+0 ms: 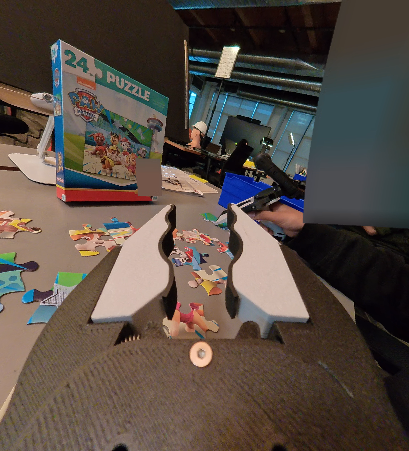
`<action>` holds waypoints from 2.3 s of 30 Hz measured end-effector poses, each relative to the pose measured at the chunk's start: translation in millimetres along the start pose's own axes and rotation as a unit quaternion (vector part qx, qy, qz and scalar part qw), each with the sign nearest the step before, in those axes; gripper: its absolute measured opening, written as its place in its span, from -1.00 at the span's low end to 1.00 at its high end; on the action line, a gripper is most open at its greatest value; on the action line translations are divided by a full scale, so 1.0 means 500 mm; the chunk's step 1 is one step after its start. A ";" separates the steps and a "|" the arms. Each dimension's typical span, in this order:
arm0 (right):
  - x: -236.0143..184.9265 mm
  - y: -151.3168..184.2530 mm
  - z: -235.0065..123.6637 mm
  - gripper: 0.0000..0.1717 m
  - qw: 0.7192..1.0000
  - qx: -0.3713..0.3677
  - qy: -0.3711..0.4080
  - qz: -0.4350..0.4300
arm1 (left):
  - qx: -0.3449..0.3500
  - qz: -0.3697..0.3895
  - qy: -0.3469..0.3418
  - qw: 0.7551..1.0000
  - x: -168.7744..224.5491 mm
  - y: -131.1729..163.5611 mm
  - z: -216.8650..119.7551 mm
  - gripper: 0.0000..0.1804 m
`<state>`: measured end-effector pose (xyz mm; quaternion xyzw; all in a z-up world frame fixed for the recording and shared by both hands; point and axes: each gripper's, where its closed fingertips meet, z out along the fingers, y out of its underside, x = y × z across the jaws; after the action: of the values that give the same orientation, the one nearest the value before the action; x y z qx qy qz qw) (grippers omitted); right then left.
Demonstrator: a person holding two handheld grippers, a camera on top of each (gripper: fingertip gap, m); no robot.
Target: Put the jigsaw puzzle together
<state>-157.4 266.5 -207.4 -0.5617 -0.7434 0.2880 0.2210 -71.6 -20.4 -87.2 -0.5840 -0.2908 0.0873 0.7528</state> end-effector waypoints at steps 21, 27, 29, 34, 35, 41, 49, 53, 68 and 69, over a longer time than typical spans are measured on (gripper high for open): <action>-0.151 0.190 -0.201 -0.24 0.999 0.002 -0.042 0.012 | -0.005 0.015 0.000 1.000 0.007 0.005 0.003 -0.56; -0.133 0.216 -0.196 -0.44 1.000 0.003 -0.010 -0.011 | -0.003 0.021 -0.009 1.000 0.002 0.003 0.002 -0.56; -0.144 0.214 -0.195 -0.60 1.000 0.006 -0.019 -0.018 | -0.003 0.024 -0.011 1.000 0.000 0.003 0.002 -0.56; -0.157 0.213 -0.194 -0.82 0.999 0.011 -0.028 -0.025 | -0.001 0.028 -0.017 0.999 -0.003 0.001 0.001 -0.56; -0.157 0.213 -0.195 -0.82 0.999 0.011 -0.029 -0.024 | -0.001 0.028 -0.017 0.999 -0.003 0.001 0.001 -0.56; -0.175 0.227 -0.206 -0.82 0.999 -0.011 -0.042 -0.029 | 0.001 0.027 -0.018 0.999 -0.004 -0.001 0.000 -0.57; -0.264 0.292 -0.265 -0.82 0.990 -0.064 -0.076 -0.101 | 0.003 0.023 -0.017 1.000 -0.005 -0.001 0.001 -0.56; -0.349 0.283 -0.259 -0.74 0.985 -0.040 -0.117 -0.117 | 0.001 0.017 -0.012 1.000 -0.002 -0.001 0.001 -0.56; -0.363 0.077 -0.301 -0.65 0.966 0.183 -0.152 -0.099 | 0.093 -0.155 0.131 0.975 0.027 -0.076 -0.040 -0.52; -0.355 0.059 -0.297 -0.65 0.963 0.204 -0.149 -0.095 | 0.097 -0.154 0.127 0.975 0.024 -0.078 -0.042 -0.53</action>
<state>8.3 128.3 -119.0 -0.3820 -0.7433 0.4917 0.2447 -58.6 -43.9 -49.7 -0.4629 -0.2694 -0.0768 0.8410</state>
